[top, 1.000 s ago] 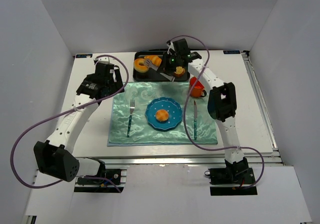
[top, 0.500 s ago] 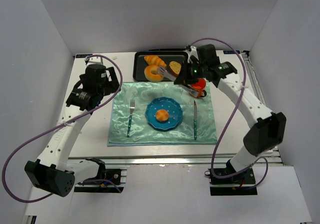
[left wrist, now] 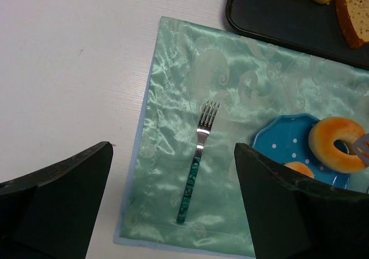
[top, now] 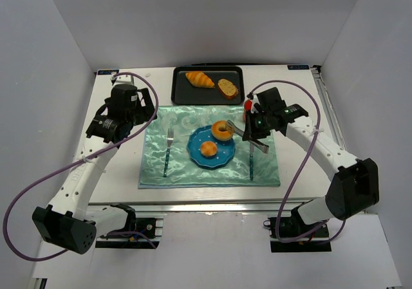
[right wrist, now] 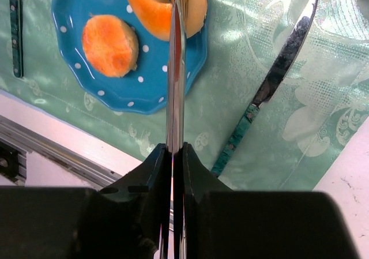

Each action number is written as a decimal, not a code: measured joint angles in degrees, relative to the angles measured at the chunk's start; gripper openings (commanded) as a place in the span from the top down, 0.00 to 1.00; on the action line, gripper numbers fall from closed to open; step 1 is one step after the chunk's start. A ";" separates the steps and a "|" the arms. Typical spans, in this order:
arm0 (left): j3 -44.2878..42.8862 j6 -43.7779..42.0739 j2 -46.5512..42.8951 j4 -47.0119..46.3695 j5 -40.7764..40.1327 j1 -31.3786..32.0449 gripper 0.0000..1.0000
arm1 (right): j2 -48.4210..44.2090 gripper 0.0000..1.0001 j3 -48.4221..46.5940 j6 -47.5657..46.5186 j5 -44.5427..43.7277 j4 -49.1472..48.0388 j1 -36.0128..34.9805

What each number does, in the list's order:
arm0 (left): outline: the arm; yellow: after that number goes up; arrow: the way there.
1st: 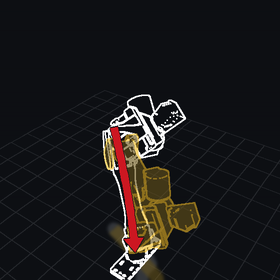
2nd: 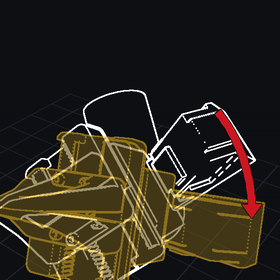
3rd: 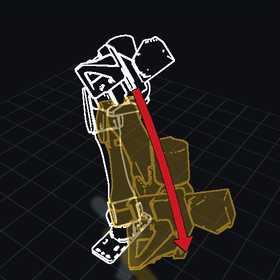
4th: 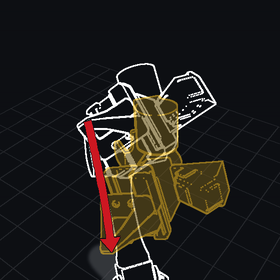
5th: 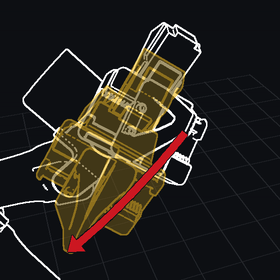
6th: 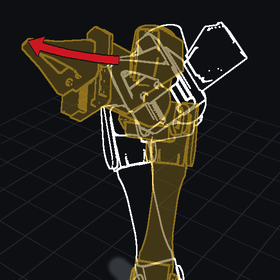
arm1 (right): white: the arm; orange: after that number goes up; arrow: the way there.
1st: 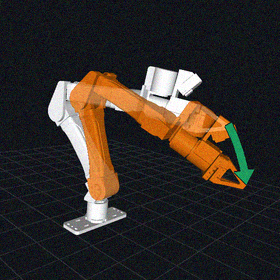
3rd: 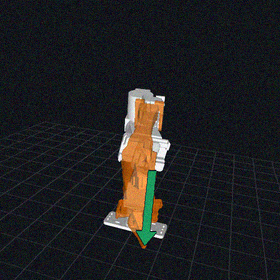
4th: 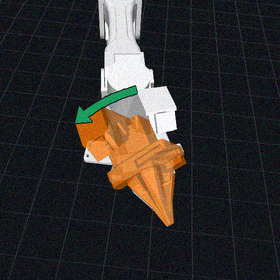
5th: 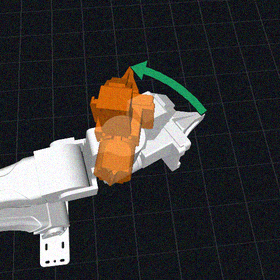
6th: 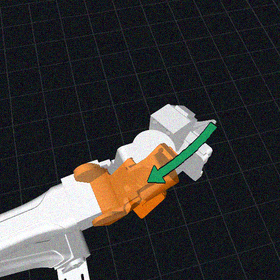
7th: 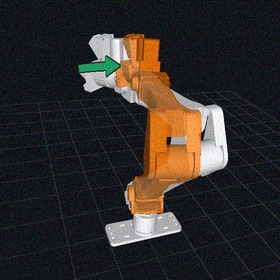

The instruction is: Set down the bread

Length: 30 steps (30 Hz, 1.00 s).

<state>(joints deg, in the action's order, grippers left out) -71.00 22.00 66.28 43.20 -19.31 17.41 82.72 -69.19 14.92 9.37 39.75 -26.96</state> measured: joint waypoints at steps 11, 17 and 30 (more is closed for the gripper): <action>0.04 0.13 0.00 0.04 0.26 0.00 0.02 | -3.23 0.99 3.72 -0.57 1.25 0.20 -0.02; 0.17 0.33 0.02 0.02 0.26 0.00 0.02 | -3.26 0.97 4.20 -0.92 2.93 0.46 -0.28; 0.35 0.35 0.04 -0.22 0.28 0.00 0.02 | -2.32 0.63 4.20 -1.79 4.48 0.52 -1.79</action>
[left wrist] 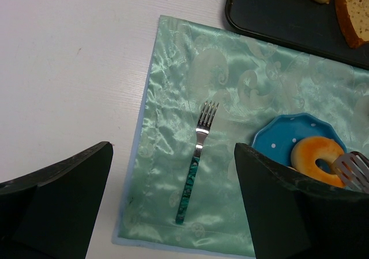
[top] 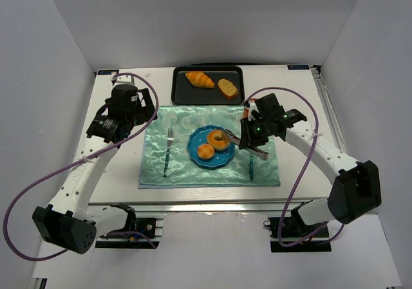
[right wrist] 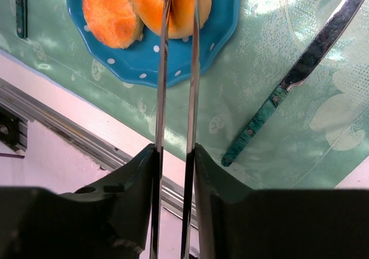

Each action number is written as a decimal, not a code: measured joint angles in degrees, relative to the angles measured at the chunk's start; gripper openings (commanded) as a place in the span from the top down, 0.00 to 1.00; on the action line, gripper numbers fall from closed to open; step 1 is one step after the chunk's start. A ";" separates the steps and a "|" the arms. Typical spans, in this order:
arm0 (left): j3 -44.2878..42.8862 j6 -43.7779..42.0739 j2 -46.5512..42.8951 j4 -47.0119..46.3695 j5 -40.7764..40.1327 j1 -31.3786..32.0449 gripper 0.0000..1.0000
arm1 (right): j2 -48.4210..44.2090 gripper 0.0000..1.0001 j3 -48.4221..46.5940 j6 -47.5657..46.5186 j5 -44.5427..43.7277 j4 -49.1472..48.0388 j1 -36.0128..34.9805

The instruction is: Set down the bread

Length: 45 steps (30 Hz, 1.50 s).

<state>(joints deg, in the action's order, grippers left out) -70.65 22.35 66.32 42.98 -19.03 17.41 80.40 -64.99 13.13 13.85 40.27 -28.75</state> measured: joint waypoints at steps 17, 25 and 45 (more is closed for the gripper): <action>0.07 0.20 0.24 -0.74 0.20 0.00 0.02 | 0.00 0.36 -5.73 0.11 -3.34 2.64 -0.22; 0.11 0.17 1.42 -0.98 0.20 0.00 0.02 | -0.02 0.38 -12.44 1.03 -6.36 2.91 1.42; -4.17 0.17 11.98 0.00 -1.73 0.00 0.02 | 44.83 0.38 -49.29 -3.21 -15.56 -10.73 31.67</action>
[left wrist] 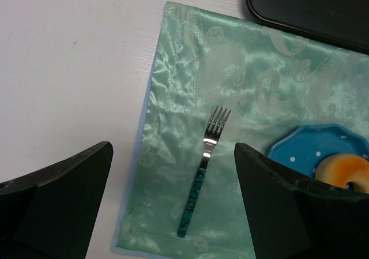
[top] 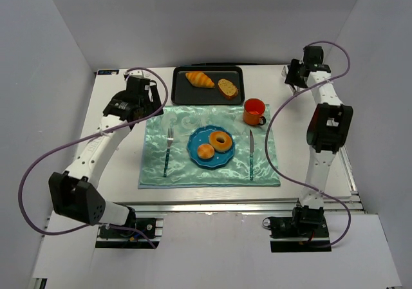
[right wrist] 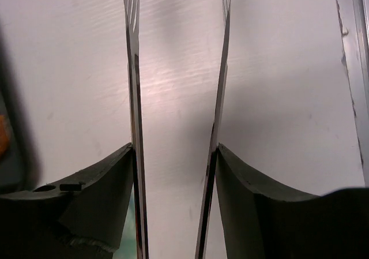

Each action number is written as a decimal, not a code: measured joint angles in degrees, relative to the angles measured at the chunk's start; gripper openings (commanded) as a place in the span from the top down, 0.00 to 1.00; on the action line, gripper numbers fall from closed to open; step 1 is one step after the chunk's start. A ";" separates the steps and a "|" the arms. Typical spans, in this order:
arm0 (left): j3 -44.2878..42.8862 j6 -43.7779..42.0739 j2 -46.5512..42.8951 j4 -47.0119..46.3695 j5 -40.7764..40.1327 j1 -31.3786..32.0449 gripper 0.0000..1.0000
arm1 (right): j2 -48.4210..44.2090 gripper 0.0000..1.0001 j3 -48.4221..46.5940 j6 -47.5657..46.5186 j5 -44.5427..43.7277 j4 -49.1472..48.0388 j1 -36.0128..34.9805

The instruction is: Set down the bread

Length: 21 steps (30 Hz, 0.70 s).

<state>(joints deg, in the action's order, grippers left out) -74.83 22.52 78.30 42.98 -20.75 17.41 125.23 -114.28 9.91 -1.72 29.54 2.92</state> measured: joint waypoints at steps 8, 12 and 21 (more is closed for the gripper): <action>-2.32 0.98 6.58 -0.11 0.20 -0.04 0.02 | 18.49 0.37 -12.04 0.59 -5.09 -0.48 0.28; -2.34 1.51 7.63 0.28 0.26 -0.04 0.02 | 19.37 0.25 -11.91 1.92 -6.97 -1.99 0.20; -2.03 1.55 3.85 1.29 0.24 -0.04 0.02 | 16.37 0.11 -9.11 3.58 -9.25 -2.21 0.37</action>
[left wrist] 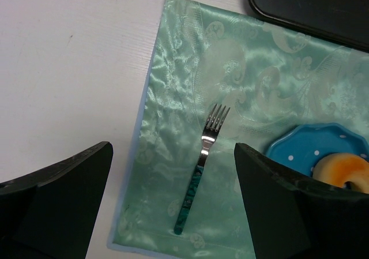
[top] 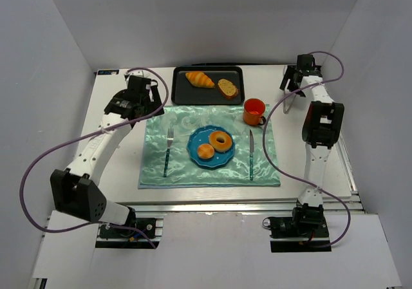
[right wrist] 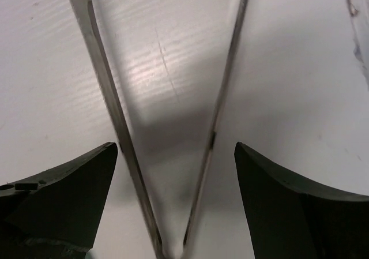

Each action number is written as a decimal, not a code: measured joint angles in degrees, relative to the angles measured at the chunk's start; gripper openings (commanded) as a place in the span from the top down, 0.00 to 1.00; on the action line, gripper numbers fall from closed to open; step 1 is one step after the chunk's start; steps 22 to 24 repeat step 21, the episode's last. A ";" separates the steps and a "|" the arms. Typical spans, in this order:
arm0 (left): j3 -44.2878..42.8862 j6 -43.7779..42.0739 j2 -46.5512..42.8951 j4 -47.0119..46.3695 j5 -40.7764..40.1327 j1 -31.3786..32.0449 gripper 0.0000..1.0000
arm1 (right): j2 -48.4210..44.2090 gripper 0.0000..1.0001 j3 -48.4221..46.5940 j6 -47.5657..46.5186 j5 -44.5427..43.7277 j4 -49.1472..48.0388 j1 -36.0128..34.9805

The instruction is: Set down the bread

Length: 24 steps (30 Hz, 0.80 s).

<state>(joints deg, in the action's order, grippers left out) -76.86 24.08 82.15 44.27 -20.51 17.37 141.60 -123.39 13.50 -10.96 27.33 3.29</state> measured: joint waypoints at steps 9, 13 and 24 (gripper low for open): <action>4.83 0.85 -16.46 -1.18 -1.31 0.00 0.02 | -38.27 0.11 22.69 4.44 1.79 2.60 0.02; 8.52 2.73 -25.38 -2.47 -3.30 0.00 0.02 | -62.55 0.11 39.45 6.95 4.20 0.66 0.02; 16.20 7.10 -36.20 -2.73 -4.76 0.00 0.02 | -92.67 0.11 70.07 9.40 8.41 7.30 0.02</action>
